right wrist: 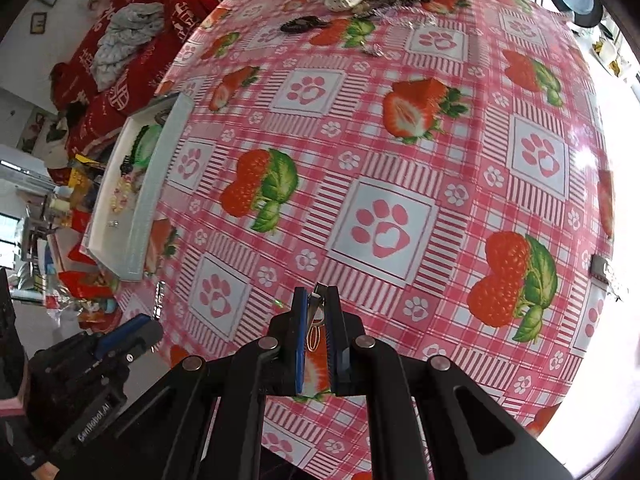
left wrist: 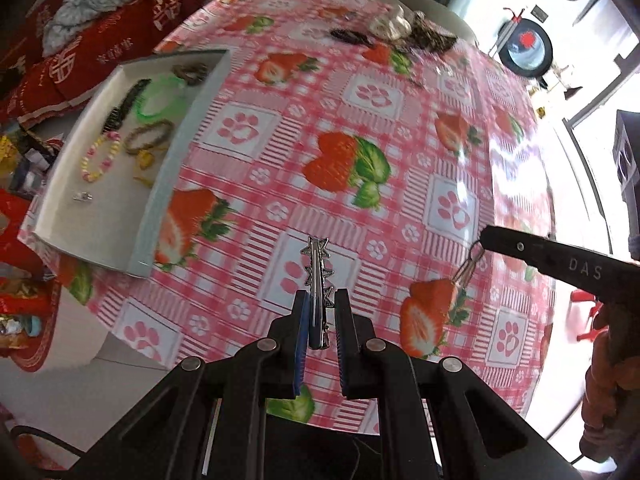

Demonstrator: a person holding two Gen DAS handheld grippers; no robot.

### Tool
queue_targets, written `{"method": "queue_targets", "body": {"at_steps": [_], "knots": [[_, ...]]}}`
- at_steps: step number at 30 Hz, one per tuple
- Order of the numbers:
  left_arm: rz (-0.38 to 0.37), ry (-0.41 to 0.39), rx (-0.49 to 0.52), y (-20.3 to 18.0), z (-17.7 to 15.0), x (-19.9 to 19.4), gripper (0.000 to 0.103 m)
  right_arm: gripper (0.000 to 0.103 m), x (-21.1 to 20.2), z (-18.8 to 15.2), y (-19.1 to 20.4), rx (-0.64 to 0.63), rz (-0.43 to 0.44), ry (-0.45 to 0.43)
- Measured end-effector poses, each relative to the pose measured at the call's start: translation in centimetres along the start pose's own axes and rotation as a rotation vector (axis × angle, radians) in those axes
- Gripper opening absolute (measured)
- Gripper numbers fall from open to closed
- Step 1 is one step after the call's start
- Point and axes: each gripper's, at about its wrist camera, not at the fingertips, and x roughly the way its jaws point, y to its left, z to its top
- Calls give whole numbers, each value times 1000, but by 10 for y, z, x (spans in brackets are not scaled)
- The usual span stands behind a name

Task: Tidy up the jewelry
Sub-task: 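Carry the hair clip and hairpins into the white tray and open both grippers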

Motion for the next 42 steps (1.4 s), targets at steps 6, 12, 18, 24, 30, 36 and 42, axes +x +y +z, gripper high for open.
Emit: {"method": "queue_targets", "body": {"at_steps": [6, 12, 18, 24, 30, 36, 42], "knots": [[14, -39, -26, 34, 12, -13, 19, 9, -5, 13, 25, -22, 12, -23], [26, -65, -43, 84, 25, -21, 19, 9, 4, 29, 69, -54, 25, -46], [51, -65, -53, 143, 36, -24, 19, 9, 26, 42, 133, -100, 60, -33], [86, -59, -64, 203, 47, -15, 19, 9, 56, 53, 196, -133, 102, -11], [91, -30, -53, 247, 53, 5, 19, 9, 94, 58, 244, -150, 132, 33], [69, 18, -33, 268, 52, 27, 19, 9, 131, 55, 272, -159, 127, 80], [58, 46, -16, 273, 51, 44, 19, 9, 159, 53, 281, -157, 89, 115]]}}
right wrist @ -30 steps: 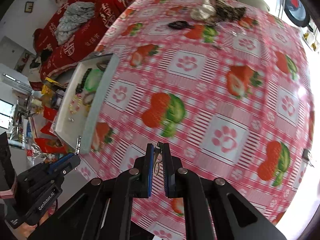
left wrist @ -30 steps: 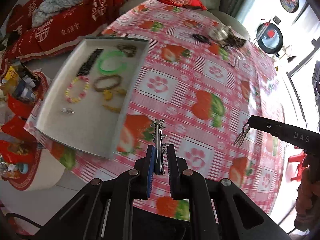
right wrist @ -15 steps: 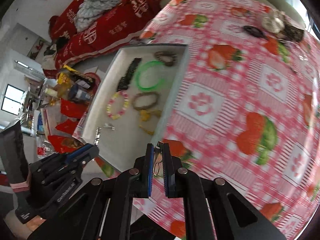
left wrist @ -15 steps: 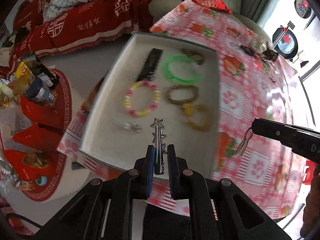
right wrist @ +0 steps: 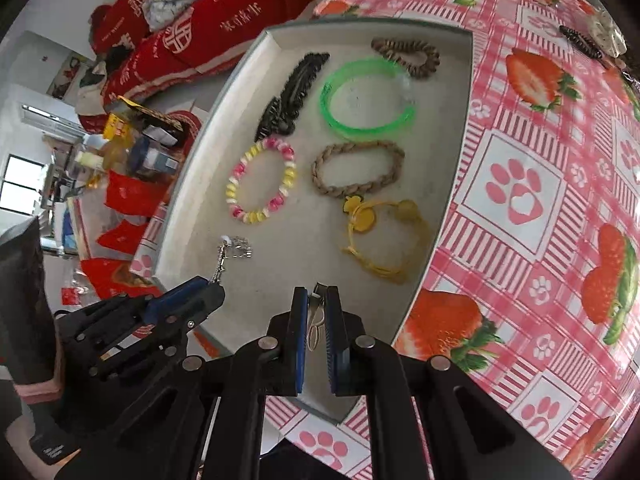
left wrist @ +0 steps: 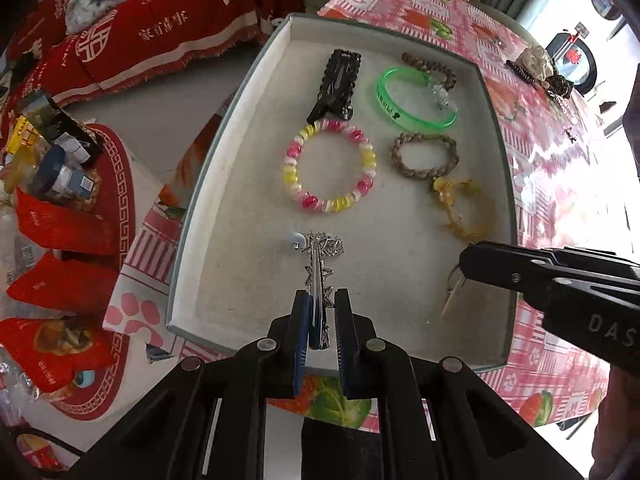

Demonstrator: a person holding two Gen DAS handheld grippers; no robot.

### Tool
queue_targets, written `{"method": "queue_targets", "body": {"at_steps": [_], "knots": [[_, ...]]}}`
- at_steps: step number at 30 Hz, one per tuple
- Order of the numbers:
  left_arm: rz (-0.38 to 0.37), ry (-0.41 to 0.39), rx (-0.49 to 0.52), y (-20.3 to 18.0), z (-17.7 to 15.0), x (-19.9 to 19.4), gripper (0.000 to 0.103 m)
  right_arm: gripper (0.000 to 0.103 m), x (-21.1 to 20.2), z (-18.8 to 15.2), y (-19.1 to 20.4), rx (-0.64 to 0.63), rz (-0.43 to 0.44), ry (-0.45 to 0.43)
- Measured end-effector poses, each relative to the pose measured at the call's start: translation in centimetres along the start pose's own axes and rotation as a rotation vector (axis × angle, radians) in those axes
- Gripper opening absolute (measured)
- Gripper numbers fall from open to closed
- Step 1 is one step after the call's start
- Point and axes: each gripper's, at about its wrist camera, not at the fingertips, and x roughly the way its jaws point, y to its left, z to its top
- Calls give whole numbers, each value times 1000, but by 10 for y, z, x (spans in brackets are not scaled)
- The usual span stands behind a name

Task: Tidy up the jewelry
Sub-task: 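Carry the hair clip and hairpins into the white tray and open both grippers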

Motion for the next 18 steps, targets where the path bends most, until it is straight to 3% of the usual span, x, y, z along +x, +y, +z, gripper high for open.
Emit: {"method": "queue_targets", "body": {"at_steps": [10, 18], "knots": [[20, 12, 31, -2, 5, 15, 19, 9, 21, 7, -6, 20, -84, 22], [49, 17, 44, -7, 7, 15, 19, 9, 26, 11, -7, 21, -81, 37]]}}
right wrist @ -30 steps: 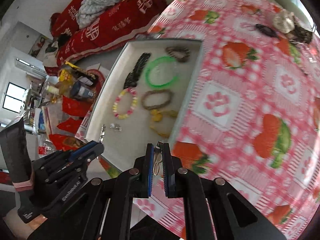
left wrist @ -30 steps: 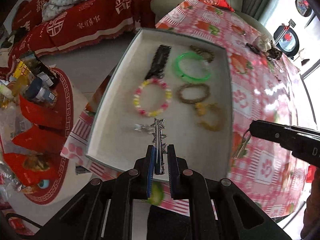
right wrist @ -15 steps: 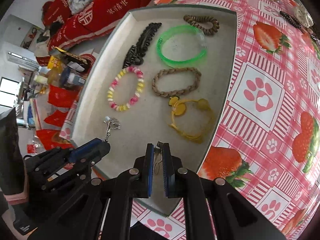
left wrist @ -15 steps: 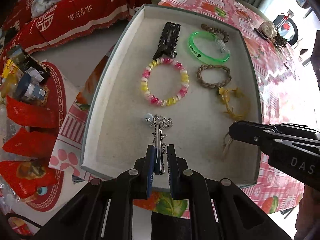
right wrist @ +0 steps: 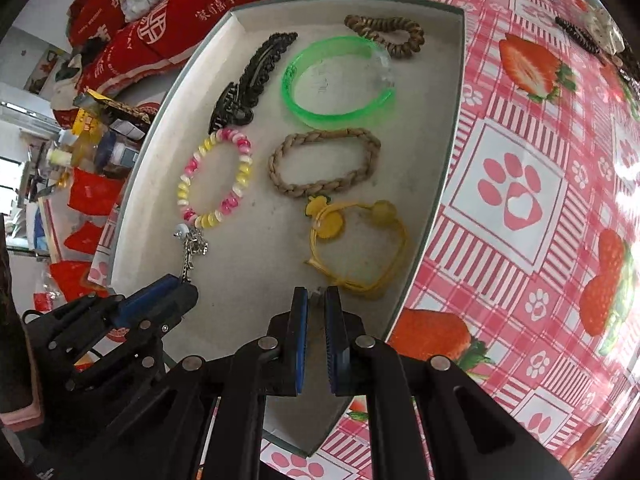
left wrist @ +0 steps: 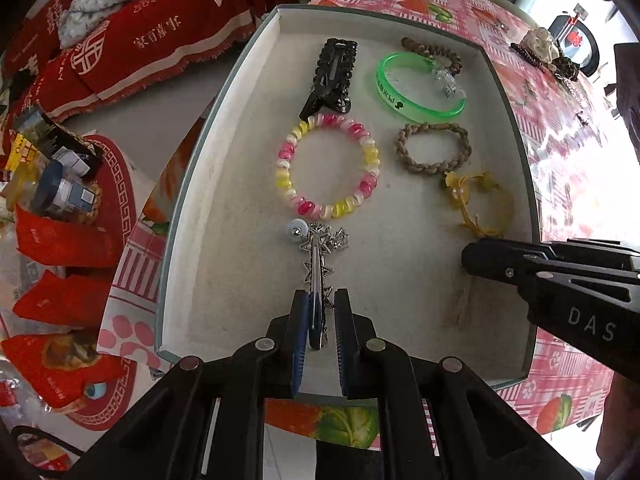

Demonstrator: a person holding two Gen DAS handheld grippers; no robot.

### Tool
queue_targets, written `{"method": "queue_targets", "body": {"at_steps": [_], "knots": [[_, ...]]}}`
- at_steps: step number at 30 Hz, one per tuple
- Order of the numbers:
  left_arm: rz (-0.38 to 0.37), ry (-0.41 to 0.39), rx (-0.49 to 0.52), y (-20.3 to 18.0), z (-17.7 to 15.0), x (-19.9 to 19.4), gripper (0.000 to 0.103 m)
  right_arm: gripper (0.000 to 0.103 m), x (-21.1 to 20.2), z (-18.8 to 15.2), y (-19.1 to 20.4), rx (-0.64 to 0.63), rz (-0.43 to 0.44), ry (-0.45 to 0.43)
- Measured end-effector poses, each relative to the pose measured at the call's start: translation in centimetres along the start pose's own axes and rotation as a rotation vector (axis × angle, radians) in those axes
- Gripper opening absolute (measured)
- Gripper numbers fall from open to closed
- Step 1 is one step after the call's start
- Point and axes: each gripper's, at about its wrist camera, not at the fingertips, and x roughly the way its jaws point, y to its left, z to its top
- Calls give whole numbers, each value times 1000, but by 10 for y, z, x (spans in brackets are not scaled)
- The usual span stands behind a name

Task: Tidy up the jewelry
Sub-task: 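Carry the hair clip and hairpins into the white tray and open both grippers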

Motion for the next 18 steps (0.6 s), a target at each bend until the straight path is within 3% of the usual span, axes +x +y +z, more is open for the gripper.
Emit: {"method": "queue_targets", "body": {"at_steps": [7, 10, 11, 12, 18], "knots": [[7, -6, -10, -1, 1, -7, 19, 10, -3, -3, 4, 4, 23, 3], [10, -16, -12, -2, 2, -15, 19, 27, -13, -3, 2, 10, 34, -11], [11, -20, -13, -2, 2, -17, 19, 41, -17, -2, 2, 12, 38, -18], [12, -23, -14, -1, 2, -19, 19, 47, -23, -2, 3, 12, 45, -32], [17, -28, -30, 1, 4, -30, 19, 48, -50, -1, 4, 14, 44, -72]]}}
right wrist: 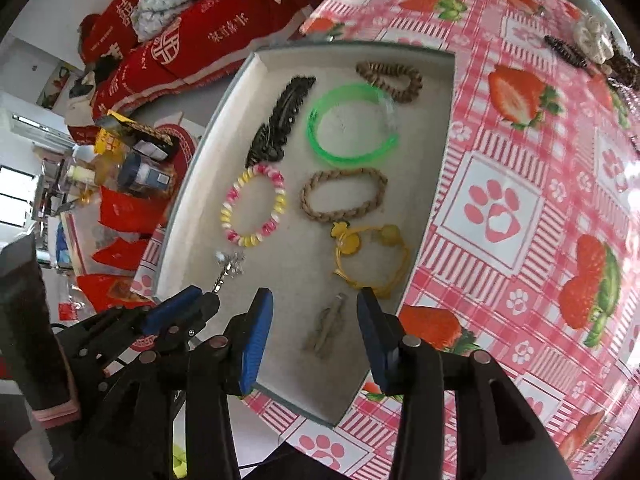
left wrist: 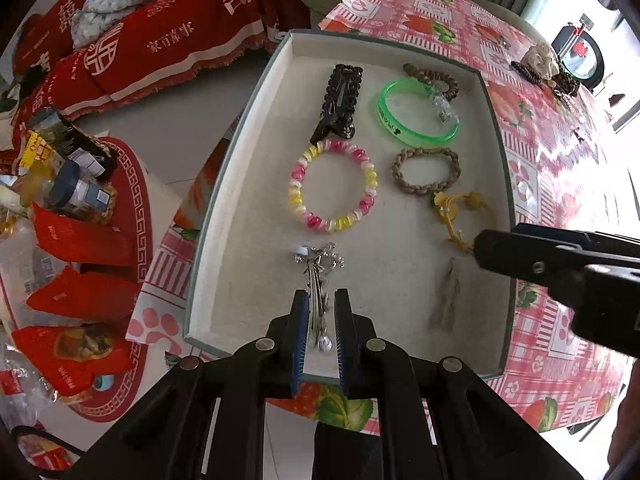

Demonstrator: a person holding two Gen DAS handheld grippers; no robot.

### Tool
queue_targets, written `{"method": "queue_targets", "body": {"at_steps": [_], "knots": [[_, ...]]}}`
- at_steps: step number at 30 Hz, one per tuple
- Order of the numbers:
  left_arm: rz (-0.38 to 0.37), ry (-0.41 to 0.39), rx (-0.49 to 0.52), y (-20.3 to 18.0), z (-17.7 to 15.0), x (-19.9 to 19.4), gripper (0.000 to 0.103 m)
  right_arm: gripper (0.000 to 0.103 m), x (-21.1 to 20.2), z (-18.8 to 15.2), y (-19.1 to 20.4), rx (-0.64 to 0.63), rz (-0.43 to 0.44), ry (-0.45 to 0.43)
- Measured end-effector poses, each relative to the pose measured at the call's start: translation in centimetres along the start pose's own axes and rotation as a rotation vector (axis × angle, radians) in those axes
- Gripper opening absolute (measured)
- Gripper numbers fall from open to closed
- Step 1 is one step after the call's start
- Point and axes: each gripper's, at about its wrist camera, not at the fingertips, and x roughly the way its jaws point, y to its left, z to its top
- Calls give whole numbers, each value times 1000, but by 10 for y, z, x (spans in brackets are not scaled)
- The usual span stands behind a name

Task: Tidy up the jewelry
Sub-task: 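Carry the hair clip and hairpins into the white tray and open both grippers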

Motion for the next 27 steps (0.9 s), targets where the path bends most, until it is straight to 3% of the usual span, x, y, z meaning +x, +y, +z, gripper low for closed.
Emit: {"method": "queue_targets", "body": {"at_steps": [11, 18, 19, 20, 21, 23, 27], "knots": [[-6, -35, -17, -1, 4, -34, 19, 68, -44, -9, -11, 21, -67, -25], [-6, -54, -30, 0, 6, -59, 19, 71, -69, -12, -7, 20, -111, -42], [-4, -56, -30, 0, 6, -63, 34, 71, -73, -13, -6, 18, -118, -44], [2, -58, -33, 1, 6, -66, 88, 72, -76, -13, -5, 17, -119, -47], [31, -77, -46, 2, 5, -73, 103, 72, -80, -14, -4, 14, -122, -51], [48, -117, -46, 2, 5, -85, 103, 73, -87, -15, 0, 5, -138, -57], [37, -114, -47, 3, 5, -96, 103, 82, -99, -16, 6, -11, -158, -73]]}}
